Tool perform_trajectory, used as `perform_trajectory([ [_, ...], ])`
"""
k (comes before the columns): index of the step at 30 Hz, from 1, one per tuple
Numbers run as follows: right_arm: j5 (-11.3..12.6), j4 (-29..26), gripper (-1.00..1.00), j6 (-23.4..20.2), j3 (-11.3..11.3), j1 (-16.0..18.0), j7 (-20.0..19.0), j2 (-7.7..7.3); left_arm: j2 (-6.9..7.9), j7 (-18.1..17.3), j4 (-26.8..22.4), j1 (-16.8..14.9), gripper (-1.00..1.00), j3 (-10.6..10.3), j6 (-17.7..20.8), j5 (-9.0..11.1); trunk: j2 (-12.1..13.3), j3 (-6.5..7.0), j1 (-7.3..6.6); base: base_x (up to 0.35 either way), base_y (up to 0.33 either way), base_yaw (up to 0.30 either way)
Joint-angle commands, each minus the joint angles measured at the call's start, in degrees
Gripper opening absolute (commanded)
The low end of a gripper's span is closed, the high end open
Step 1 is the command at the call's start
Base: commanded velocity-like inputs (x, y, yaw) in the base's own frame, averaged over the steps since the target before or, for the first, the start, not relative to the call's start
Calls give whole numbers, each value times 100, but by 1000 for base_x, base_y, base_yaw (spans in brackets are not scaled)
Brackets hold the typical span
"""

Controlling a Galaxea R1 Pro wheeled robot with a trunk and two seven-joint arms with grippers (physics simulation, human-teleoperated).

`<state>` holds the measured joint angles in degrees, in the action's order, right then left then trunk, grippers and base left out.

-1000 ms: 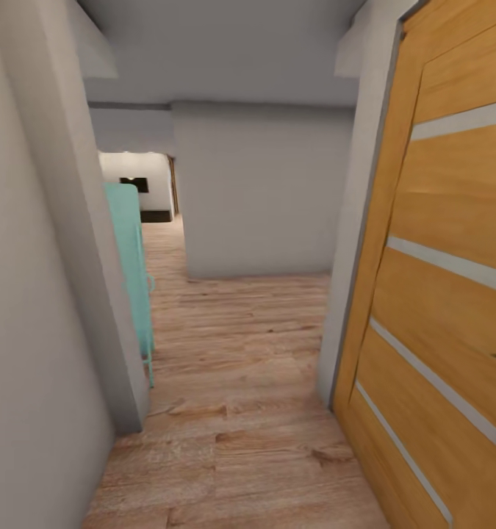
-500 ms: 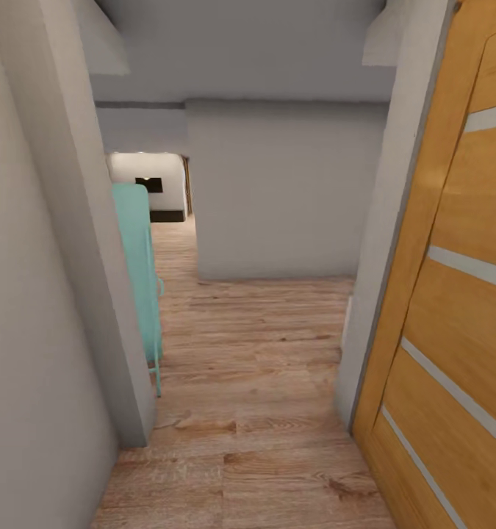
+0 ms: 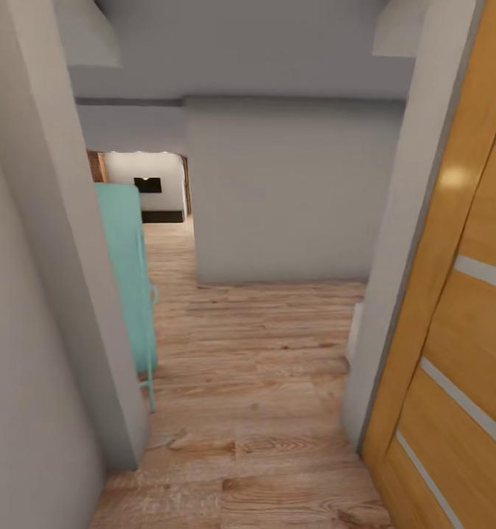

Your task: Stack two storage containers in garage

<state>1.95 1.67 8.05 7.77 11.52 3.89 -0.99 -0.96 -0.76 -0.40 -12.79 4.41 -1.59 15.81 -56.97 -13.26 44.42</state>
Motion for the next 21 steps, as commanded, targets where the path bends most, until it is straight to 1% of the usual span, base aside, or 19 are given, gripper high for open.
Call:
perform_trajectory([
  [1,18,18,100,30,48,8,15,-2,-1,-7,6,-4,100,42,-17,10,-4,-7,4,322,0,0],
  [21,23,18,100,30,38,8,15,-5,-1,-4,5,-4,100,42,-17,10,-4,-7,4,322,0,0],
])
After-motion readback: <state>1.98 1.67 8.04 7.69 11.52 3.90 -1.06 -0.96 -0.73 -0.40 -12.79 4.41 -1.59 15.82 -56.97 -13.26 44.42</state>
